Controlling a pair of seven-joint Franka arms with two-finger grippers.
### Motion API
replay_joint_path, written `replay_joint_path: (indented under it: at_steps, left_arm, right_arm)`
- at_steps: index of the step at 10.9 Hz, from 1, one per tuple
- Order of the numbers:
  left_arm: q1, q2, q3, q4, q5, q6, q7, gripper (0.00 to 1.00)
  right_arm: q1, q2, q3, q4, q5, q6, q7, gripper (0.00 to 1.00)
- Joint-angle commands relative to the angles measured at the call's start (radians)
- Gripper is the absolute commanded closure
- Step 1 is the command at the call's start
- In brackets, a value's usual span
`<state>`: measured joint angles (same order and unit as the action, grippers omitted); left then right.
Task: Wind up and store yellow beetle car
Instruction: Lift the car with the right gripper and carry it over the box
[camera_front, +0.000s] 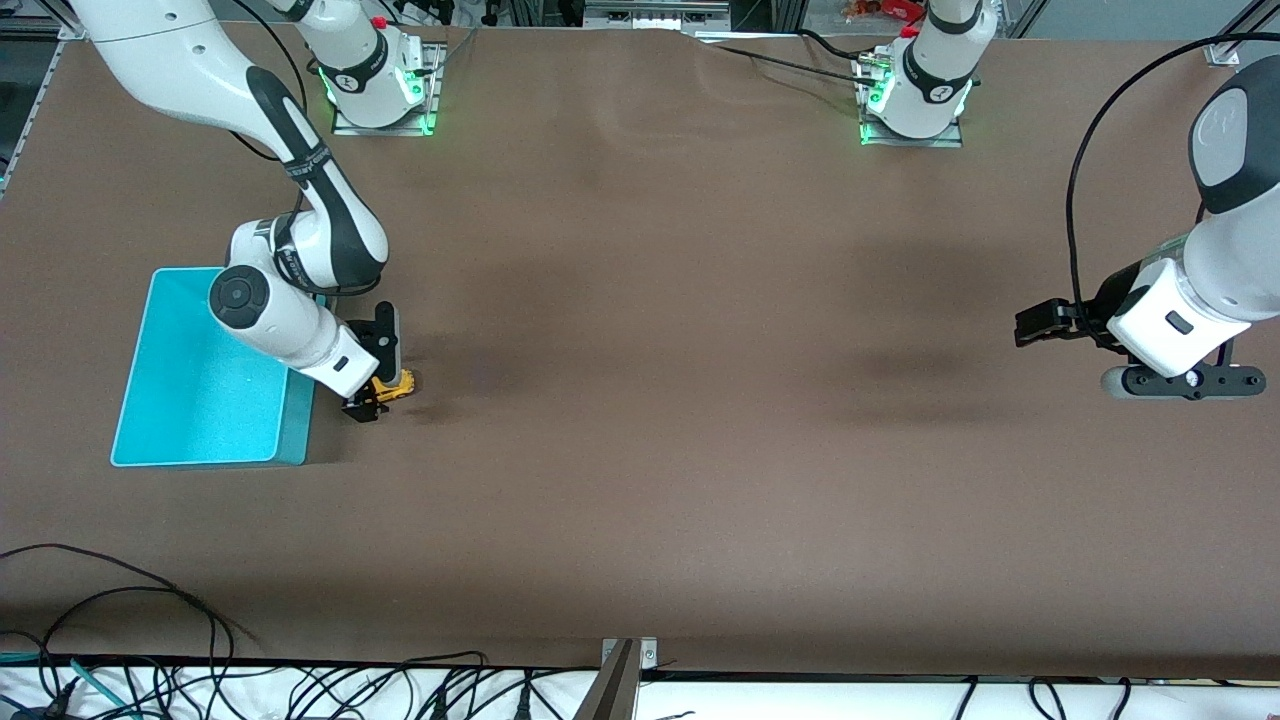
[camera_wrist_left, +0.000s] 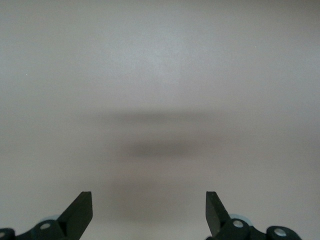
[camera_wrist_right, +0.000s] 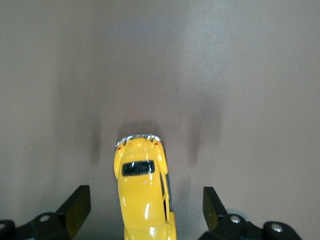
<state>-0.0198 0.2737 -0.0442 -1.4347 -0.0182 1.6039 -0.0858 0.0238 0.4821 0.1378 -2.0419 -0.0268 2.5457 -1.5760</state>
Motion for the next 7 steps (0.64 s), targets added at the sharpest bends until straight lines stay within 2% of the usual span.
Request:
replay_joint_path:
  at_steps: [1,5,6,7]
  left_arm:
    - [-0.005,-0.002,0.004,0.023,0.010,-0.016,0.012,0.00]
    - [-0.006,-0.001,0.004,0.023,0.007,-0.016,0.012,0.00]
    - [-0.006,-0.001,0.001,0.023,0.007,-0.016,0.011,0.00]
    - [-0.006,-0.001,0.001,0.023,0.007,-0.016,0.011,0.00]
  right_arm:
    - [-0.033,0.013,0.008,-0.011,-0.009,0.034,-0.041,0.00]
    - [-0.044,0.050,0.008,-0.003,-0.010,0.064,-0.053,0.00]
    - [-0.044,0.059,0.008,-0.001,-0.010,0.067,-0.053,0.10]
    - [-0.044,0.064,0.009,-0.003,-0.010,0.082,-0.058,0.29]
